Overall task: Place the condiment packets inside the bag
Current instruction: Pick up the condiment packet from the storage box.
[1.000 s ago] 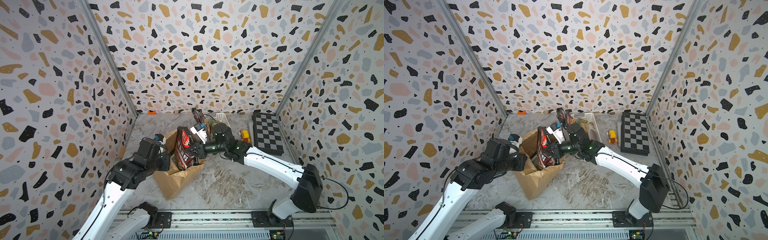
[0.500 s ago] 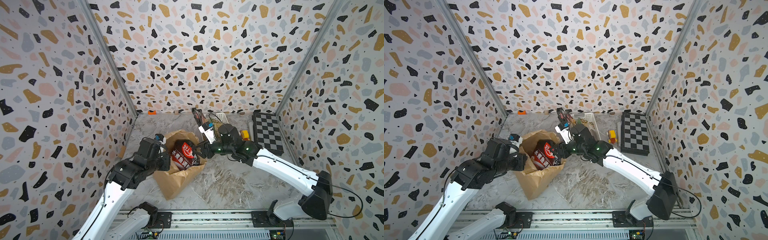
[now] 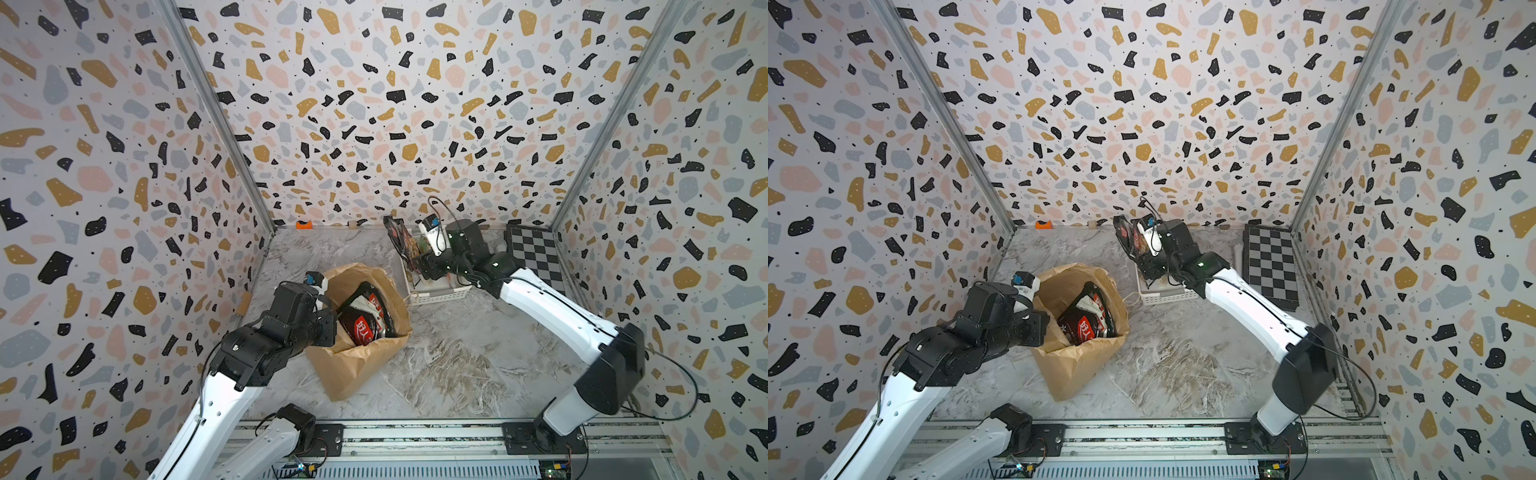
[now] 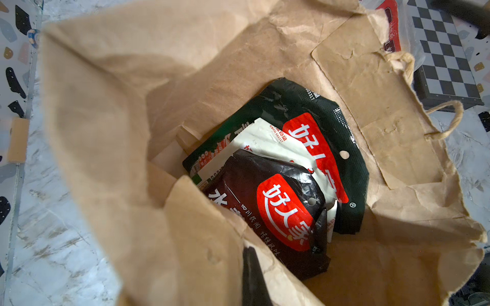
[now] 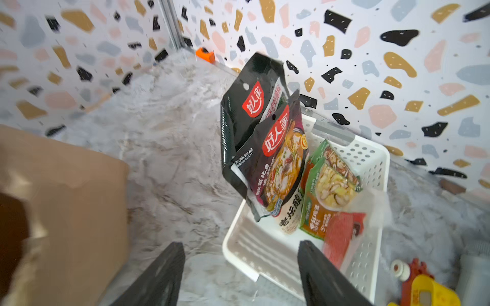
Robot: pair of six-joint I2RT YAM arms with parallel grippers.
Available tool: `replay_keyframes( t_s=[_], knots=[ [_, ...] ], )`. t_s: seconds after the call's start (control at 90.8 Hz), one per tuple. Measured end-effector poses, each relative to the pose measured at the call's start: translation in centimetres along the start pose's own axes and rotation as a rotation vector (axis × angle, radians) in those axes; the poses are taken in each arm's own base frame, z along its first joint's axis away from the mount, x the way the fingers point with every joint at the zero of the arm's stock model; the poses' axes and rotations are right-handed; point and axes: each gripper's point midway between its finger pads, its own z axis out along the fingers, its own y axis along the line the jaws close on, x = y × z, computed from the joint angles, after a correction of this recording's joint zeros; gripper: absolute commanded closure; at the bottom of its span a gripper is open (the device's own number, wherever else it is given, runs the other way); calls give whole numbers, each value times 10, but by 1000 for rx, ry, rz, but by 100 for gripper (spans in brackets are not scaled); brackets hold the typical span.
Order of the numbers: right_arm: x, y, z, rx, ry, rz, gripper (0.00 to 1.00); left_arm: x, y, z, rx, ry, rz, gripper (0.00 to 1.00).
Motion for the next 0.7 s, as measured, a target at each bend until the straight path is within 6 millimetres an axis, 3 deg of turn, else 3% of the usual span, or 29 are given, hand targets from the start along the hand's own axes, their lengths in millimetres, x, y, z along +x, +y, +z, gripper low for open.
replay_keyframes(
  t_s=[0.165, 0.308, 0.418, 0.551, 0.639, 0.705],
  knots=[
    [59, 2, 69, -24, 168, -182, 30, 2, 4, 0, -19, 4, 5, 100],
    [93, -5, 101, -27, 249, -232, 55, 3, 5, -2, -25, 2, 8, 100],
    [99, -20, 110, 8, 255, -227, 65, 3, 6, -1, -27, 3, 9, 100],
    [86, -41, 112, 83, 207, -219, 79, 3, 6, 1, -31, 8, 11, 100],
    [78, -55, 112, 131, 179, -208, 79, 3, 6, 2, -32, 10, 12, 100],
    [73, -62, 112, 148, 159, -195, 71, 3, 6, 3, -32, 11, 12, 100]
  ],
)
